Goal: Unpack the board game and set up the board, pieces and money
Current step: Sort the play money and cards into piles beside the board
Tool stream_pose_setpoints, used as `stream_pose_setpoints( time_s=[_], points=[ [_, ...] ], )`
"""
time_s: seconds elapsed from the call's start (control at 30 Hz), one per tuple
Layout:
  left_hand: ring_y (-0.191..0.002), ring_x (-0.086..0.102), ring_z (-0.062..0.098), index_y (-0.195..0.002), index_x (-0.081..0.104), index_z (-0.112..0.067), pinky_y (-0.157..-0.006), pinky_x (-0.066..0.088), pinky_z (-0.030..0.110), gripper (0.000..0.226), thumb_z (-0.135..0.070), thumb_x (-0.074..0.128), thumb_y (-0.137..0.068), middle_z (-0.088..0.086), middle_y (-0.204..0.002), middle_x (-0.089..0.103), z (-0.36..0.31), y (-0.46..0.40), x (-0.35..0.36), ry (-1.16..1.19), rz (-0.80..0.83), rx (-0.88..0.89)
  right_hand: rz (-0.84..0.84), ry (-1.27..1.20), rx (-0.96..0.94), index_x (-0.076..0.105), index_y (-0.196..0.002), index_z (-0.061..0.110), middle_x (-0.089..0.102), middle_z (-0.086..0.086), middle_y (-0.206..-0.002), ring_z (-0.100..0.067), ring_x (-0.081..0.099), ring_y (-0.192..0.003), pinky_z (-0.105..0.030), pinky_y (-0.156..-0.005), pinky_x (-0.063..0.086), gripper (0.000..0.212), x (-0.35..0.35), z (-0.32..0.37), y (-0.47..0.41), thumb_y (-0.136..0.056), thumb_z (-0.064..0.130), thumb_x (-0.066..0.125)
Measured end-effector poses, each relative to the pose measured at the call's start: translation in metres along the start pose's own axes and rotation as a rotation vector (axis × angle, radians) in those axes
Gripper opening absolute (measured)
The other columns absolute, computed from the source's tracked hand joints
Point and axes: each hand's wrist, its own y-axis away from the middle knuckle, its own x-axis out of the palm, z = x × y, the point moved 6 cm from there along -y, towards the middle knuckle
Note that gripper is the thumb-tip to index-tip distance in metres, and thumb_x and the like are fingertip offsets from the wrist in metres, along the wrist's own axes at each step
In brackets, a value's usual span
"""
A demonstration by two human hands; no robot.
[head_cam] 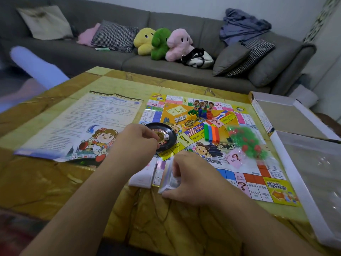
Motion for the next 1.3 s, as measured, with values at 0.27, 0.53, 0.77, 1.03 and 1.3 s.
stream_pose_setpoints(
  time_s=[0.27,0.53,0.77,1.03,1.3],
  points=[
    [-0.088,0.072,0.023,-0.08,0.074,-0.025,-0.081,0.063,0.049,0.022,-0.009,0.062,-0.089,0.001,-0.087,0.075,0.0,-0.002,0.009,-0.058,0.033,0.016,-0.005,0.007,0.032,0.049,-0.085,0.027,0.048,0.01,-0.091,-0.008,0.041,-0.08,-0.03,-0.07,0.045,0.055,-0.008,-0.025,0.015,-0.071,0.068,0.083],
    [-0.067,0.065,0.017,-0.082,0.067,-0.018,-0.057,0.056,0.033,0.018,-0.033,0.068,-0.09,0.0,-0.072,0.068,0.006,-0.003,0.005,-0.418,0.003,0.047,0.088,0.005,0.044,0.049,-0.092,0.031,0.047,0.013,-0.102,-0.009,0.045,-0.093,-0.029,-0.078,0.05,0.054,-0.005,-0.032,0.022,-0.071,0.067,0.083],
    [-0.098,0.053,0.021,-0.112,0.056,-0.017,-0.079,0.049,0.036,0.062,-0.069,0.07,-0.082,0.0,-0.098,0.05,0.032,0.008,0.027,-0.885,0.166,-0.099,0.036,-0.077,0.044,0.052,-0.094,0.027,0.047,0.013,-0.123,-0.011,0.041,-0.125,-0.037,-0.1,0.046,0.057,-0.015,-0.027,0.021,-0.083,0.083,0.058],
    [-0.08,0.054,0.014,-0.082,0.046,-0.021,-0.06,0.045,0.028,0.042,-0.043,0.081,-0.082,-0.001,-0.09,0.055,0.036,0.003,0.028,-0.734,0.192,-0.164,-0.205,-0.219,0.078,0.055,-0.087,0.024,0.054,0.012,-0.113,-0.008,0.047,-0.123,-0.029,-0.092,0.039,0.038,-0.027,-0.044,0.024,-0.094,0.062,0.06],
    [-0.141,0.035,0.04,-0.147,0.032,-0.002,-0.114,0.037,0.046,0.094,-0.053,0.078,-0.083,0.023,-0.15,0.036,0.05,0.001,0.032,-0.816,0.173,-0.267,-0.227,-0.252,0.104,0.056,-0.085,0.023,0.055,0.012,-0.116,-0.007,0.047,-0.126,-0.03,-0.095,0.037,0.033,-0.033,-0.053,0.028,-0.097,0.054,0.061]
  ],
)
